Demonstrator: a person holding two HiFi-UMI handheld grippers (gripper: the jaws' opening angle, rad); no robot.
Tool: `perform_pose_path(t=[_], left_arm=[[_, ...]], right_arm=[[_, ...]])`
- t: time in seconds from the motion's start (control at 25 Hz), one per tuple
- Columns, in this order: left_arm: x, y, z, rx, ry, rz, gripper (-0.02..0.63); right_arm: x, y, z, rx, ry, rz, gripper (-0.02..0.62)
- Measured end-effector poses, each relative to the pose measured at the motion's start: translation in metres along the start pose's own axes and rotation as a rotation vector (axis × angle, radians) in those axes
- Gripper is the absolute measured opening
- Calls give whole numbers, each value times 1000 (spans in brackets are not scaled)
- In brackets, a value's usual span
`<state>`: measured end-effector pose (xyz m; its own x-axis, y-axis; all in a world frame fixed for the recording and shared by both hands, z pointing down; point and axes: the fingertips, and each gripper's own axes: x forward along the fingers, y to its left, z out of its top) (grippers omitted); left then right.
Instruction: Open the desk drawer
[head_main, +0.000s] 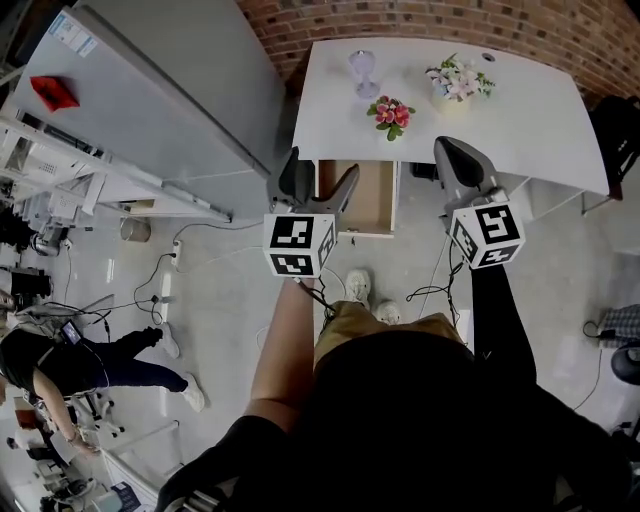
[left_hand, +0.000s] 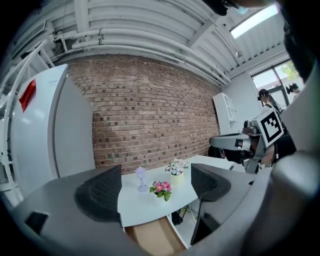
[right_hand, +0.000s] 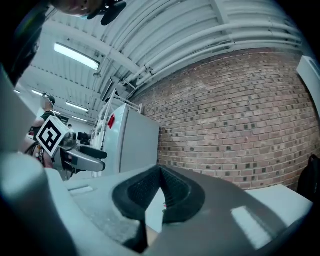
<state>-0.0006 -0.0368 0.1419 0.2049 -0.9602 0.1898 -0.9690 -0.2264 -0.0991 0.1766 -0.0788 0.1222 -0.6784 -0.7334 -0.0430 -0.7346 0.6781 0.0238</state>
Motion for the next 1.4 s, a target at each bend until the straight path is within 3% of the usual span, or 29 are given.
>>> perform_pose_path(t=[0.16, 0.24, 0.36, 0.48, 0.64, 1.4], left_arm=[[0, -3, 5, 19, -9, 14, 436], [0, -5, 7, 21, -13, 24, 402], [-2, -4, 12, 21, -31, 55, 240], [-1, -3, 15, 20, -42, 69, 172], [-3, 0, 21, 31, -56, 103, 9], [-2, 0, 24, 56, -88, 85, 8]], right_arm=[[0, -2, 0, -7, -3, 14, 0], [-1, -4, 0, -9, -3, 18, 0], [-2, -6, -1, -11, -4, 23, 0], [-3, -8, -1, -11, -7, 23, 0], [-6, -12, 1, -3, -11, 11, 0], [-12, -12, -2, -86, 9, -21, 0]])
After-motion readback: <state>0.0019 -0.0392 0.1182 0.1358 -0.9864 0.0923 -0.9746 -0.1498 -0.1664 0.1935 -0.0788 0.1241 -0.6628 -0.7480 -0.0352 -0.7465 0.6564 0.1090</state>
